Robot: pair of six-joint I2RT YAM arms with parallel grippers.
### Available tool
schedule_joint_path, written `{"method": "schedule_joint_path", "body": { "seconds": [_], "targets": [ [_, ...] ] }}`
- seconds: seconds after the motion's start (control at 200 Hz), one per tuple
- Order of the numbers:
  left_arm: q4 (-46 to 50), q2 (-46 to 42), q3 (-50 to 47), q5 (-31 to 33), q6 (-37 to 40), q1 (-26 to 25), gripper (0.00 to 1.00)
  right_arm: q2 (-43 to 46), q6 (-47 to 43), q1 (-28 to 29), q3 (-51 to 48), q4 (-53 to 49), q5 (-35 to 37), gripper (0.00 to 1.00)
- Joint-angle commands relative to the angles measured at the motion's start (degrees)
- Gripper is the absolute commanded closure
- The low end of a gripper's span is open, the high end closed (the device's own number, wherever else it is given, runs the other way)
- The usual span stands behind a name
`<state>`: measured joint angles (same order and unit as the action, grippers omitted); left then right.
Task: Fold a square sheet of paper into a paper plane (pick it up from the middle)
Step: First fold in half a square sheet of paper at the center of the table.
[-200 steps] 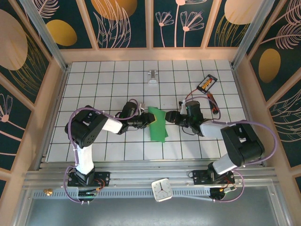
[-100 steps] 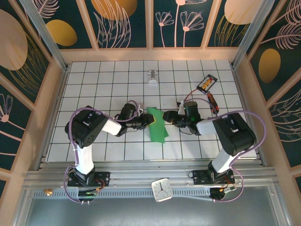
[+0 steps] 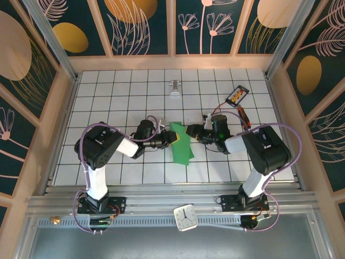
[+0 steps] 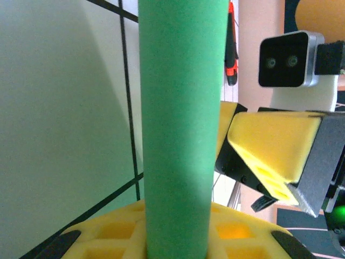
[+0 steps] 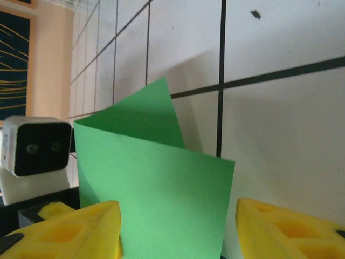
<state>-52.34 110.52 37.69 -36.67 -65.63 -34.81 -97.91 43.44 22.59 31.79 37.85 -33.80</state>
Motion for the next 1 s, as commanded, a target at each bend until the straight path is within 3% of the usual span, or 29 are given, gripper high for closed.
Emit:
{"method": "schedule_joint_path", "body": {
  "seconds": [0.0, 0.085, 0.31, 0.515, 0.716, 0.996],
  "targets": [
    [-3.41, -0.59, 0.51, -2.66, 1.10, 0.32, 0.76, 0.17, 1.28, -0.80, -0.04, 4.14, -2.38, 0.41],
    [-2.64, -0.31, 1.06, -3.13, 1.63, 0.27, 0.76, 0.48, 1.77, -0.84, -0.42, 5.14, -2.74, 0.48],
    [-0.05, -0.24, 1.57, -3.50, 3.34, 0.38, 0.74, 0.31, 2.70, -1.76, -1.86, 6.08, -1.82, 0.79],
    [8.01, 0.86, 4.25, -3.82, 7.54, 0.32, 0.69, 0.91, 0.45, -2.07, -1.58, 3.68, -0.44, 1.00],
    [22.03, 1.78, 9.15, -3.12, 15.12, 0.31, 0.53, 0.72, -2.94, -1.70, 0.14, 0.21, 0.62, 1.00],
    [33.14, 1.71, 13.09, -1.49, 21.82, 0.30, 0.36, -0.17, -6.96, -1.25, 3.98, -3.85, 1.41, 1.00]
  ]
}}
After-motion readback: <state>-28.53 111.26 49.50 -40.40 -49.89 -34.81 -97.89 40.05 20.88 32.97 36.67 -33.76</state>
